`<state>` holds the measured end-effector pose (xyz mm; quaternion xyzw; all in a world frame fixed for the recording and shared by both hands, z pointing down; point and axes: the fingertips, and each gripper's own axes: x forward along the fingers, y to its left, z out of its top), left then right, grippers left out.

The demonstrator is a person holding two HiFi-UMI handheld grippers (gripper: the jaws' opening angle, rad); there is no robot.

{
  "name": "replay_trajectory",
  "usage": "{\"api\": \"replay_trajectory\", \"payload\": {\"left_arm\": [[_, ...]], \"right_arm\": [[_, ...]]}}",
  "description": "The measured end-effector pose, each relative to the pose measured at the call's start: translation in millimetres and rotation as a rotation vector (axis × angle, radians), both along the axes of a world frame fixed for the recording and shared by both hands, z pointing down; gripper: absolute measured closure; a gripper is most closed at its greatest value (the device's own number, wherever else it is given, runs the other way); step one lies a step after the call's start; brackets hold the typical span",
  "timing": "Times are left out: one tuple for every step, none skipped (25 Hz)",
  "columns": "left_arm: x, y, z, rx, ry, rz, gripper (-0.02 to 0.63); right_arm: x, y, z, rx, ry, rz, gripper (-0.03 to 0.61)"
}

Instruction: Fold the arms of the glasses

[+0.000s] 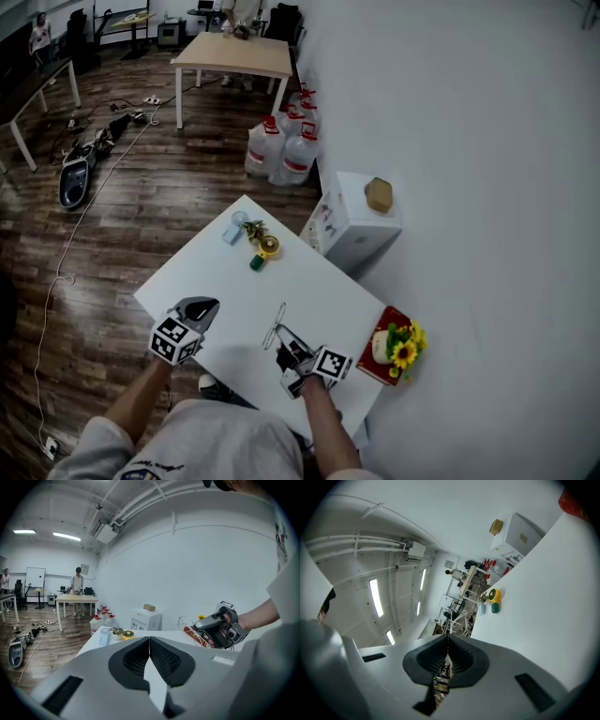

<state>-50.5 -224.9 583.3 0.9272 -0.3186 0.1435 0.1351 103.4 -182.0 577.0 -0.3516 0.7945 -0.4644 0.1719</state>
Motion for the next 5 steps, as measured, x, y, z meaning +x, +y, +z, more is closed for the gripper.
{"api": "replay_trajectory", "payload": {"left_arm": [[1.0, 0.8, -0.2, 0.0, 0.0, 0.001, 0.607], [1.8, 1.6, 0.0, -0.001, 0.001, 0.002, 0.607], [2.4, 2.2, 0.5, -0.002, 0.002, 0.003, 0.607], [2.9, 2.7, 1.1, -0.002, 0.003, 0.003, 0.607], [3.5, 3.2, 1.9, -0.003, 0.004, 0.004, 0.607]], "right_arm": [[0.4, 0.6, -0.9, 0.002, -0.002, 0.0, 0.569], [0.6, 0.9, -1.4, 0.005, -0.003, 0.0, 0.569], [0.8, 1.1, -1.6, 0.008, -0.004, 0.0, 0.569], [1.0, 1.2, -1.8, 0.011, -0.005, 0.0, 0.569], [1.0, 1.2, -1.9, 0.015, -0.006, 0.0, 0.569]]}}
